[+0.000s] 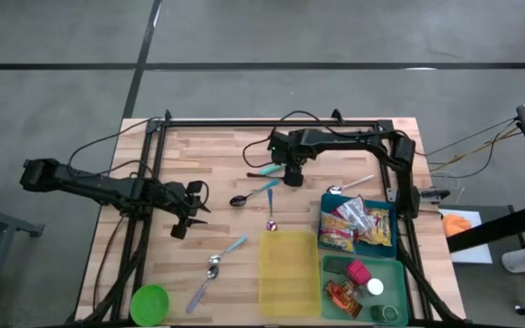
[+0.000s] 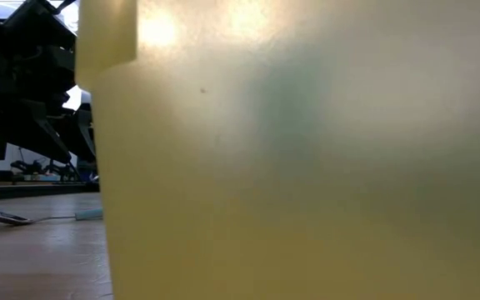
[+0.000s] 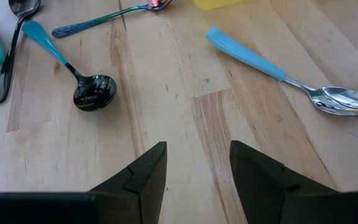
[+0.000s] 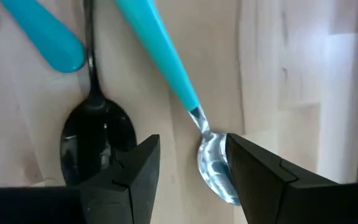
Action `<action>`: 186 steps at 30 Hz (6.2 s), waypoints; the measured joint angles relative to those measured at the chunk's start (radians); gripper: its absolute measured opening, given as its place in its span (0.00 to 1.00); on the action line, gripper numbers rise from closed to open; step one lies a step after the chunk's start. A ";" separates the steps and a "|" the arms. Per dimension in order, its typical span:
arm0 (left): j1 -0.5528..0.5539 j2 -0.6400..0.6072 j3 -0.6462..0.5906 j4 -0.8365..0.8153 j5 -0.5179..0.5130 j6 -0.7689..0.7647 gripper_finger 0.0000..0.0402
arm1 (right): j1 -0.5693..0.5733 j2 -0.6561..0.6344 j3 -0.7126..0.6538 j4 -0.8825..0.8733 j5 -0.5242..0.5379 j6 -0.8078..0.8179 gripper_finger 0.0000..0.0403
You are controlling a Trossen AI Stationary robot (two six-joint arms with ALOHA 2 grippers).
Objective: Pick & Place Food Item
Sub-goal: Put the light blue spoon into the yellow bin
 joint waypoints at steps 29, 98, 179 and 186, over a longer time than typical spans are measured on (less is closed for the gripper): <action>0.000 0.000 0.000 0.000 0.000 -0.001 0.43 | -0.045 0.008 -0.028 0.071 -0.072 -0.074 0.45; 0.000 0.000 0.000 0.000 0.000 -0.003 0.43 | -0.119 0.009 -0.158 0.238 -0.279 -0.053 0.08; 0.000 0.000 0.000 0.000 0.000 -0.002 0.43 | 0.754 -0.398 -0.567 0.541 -0.091 1.000 0.08; 0.000 0.000 0.000 0.000 0.000 -0.002 0.43 | 0.754 -0.397 -0.567 0.559 -0.085 1.003 0.08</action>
